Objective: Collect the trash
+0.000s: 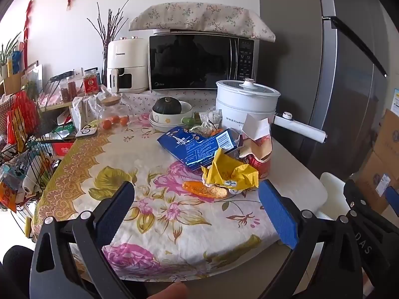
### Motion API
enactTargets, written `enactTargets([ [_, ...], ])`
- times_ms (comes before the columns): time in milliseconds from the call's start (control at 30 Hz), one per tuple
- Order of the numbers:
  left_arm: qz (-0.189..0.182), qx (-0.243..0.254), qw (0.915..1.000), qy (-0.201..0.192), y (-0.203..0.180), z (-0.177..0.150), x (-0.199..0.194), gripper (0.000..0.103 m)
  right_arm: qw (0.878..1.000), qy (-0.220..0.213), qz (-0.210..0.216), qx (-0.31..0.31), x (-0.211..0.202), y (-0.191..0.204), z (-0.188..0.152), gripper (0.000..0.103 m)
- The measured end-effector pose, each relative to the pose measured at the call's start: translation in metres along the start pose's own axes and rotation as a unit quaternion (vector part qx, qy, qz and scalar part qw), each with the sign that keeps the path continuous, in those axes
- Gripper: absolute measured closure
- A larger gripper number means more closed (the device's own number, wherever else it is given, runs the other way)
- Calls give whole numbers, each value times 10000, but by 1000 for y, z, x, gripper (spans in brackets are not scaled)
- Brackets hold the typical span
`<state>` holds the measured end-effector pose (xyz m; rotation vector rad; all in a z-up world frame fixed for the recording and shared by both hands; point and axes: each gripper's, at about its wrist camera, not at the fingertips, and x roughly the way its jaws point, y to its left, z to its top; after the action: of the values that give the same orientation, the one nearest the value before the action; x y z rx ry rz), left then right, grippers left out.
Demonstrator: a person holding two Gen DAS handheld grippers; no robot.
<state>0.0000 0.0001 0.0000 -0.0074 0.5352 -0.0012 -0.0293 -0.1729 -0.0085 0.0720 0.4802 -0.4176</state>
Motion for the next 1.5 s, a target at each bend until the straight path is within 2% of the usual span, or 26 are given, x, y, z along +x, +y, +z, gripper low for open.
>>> enactTargets([
  [233, -17, 35, 10000, 5, -5, -2, -3, 6, 9999, 109, 22, -4, 2, 0, 0, 7],
  [1500, 1, -57, 9999, 85, 5, -9, 5, 6, 9999, 55, 83, -53, 1, 0, -3, 7],
])
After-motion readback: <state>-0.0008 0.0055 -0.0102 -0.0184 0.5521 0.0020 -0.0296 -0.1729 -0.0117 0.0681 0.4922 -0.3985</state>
